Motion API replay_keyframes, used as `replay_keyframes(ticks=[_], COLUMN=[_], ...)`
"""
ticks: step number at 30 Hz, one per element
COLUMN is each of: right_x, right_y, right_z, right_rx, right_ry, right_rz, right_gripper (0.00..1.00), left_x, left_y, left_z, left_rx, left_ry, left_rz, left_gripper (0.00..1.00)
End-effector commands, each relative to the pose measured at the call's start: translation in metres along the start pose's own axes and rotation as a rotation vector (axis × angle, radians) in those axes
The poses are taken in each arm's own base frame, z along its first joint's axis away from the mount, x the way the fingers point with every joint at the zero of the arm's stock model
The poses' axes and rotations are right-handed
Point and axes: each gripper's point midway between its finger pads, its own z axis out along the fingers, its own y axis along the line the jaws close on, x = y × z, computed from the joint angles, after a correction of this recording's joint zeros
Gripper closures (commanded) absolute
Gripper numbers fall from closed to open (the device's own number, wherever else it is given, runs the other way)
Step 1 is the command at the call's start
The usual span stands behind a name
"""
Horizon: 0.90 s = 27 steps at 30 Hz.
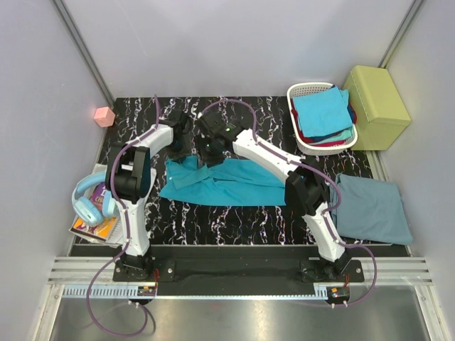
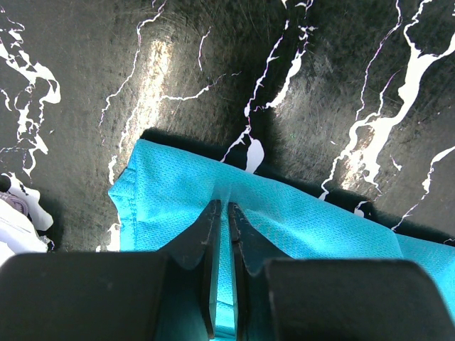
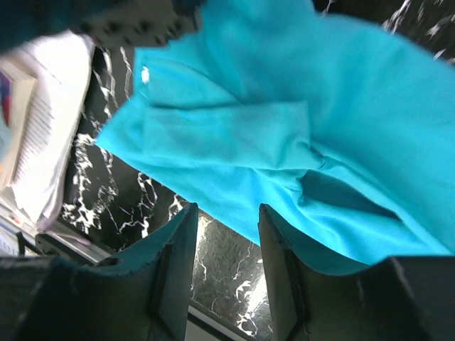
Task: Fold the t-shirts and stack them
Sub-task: Fold the other side of the tshirt into a rectangle
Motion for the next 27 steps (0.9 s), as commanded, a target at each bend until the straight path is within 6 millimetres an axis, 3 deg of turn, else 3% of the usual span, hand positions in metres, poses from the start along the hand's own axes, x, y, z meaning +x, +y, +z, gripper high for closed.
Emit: replay_keyframes(ticks=[1,6,11,15,27], right_x=[-0.03,-0.046,-0.045,-0.039,-0.038], right_y=[-0.02,-0.04,-0.059,-0.058,-0.042], right_z=[-0.007,0.006,0.029,0.038,0.034], right_rx=[0.062,0.077,0.095,0.08,0.045], right_ry=[-0.055,-0.054,-0.018,0.009,0.008], right_rz=[-0.026,0.016,0.046,0.058,0.057], right_gripper=[0.53,0.53,0.53,0.55,0.56], left_x=[0.011,0.012,0.014,0.015,0.014], left_y=[0.0,0.0,0.001,0.001,-0.001], left_z=[0.008,0.008,0.007,0.008,0.007], left_rx=[0.004,0.005,0.007,0.005,0.005], left_ry=[0.036,0.038,0.041,0.044,0.041], left_rz=[0.0,0.002,0.0,0.001,0.002], left_gripper=[0.88,0.88,0.88,0.88,0.88])
